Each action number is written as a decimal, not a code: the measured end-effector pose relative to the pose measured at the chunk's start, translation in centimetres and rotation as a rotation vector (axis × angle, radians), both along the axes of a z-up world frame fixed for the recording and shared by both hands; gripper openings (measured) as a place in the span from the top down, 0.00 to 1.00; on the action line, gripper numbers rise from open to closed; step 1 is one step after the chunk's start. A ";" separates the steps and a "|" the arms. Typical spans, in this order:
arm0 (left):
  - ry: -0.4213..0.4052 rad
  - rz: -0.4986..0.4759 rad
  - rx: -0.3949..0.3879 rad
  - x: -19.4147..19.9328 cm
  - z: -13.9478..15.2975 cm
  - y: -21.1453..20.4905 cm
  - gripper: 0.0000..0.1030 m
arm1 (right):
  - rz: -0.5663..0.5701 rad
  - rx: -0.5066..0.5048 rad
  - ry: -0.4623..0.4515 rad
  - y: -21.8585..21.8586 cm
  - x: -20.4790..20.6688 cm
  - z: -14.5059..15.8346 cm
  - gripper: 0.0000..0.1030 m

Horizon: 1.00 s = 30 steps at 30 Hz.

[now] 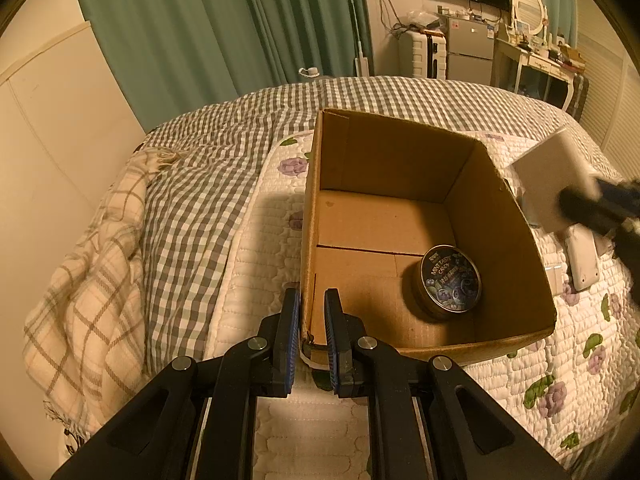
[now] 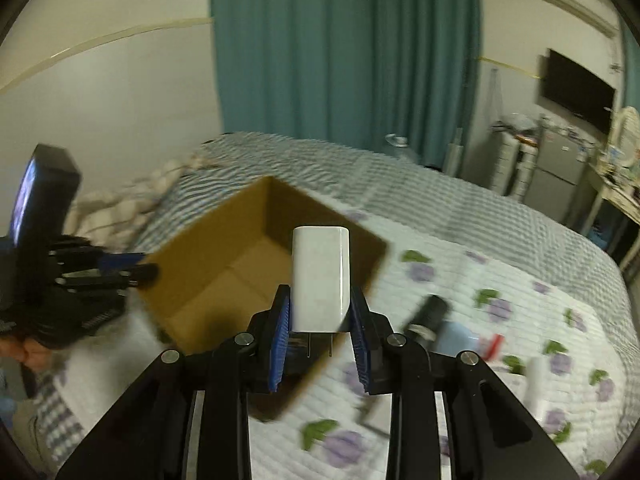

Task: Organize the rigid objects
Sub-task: 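Carry the white charger into the box and release it beside the tin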

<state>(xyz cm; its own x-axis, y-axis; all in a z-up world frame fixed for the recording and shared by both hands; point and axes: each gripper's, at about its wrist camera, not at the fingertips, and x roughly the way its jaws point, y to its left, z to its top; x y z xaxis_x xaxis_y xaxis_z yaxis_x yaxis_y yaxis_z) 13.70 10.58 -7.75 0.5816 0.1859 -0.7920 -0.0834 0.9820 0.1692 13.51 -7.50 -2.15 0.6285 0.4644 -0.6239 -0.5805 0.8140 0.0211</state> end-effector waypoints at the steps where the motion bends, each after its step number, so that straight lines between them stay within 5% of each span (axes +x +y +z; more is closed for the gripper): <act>1: -0.001 -0.001 -0.002 0.0 0.0 0.1 0.89 | 0.019 0.000 0.006 0.7 0.0 -0.2 0.73; 12: -0.004 -0.015 -0.016 0.0 0.0 0.6 0.89 | 0.140 -0.021 0.195 6.8 1.0 -6.0 0.73; 27: -0.004 -0.013 -0.023 0.0 -0.1 0.8 0.89 | 0.114 -0.043 0.222 7.8 1.9 -7.2 0.72; 30: 0.008 -0.012 -0.035 0.2 -0.2 0.9 0.89 | 0.118 -0.045 0.187 7.4 1.4 -6.3 0.51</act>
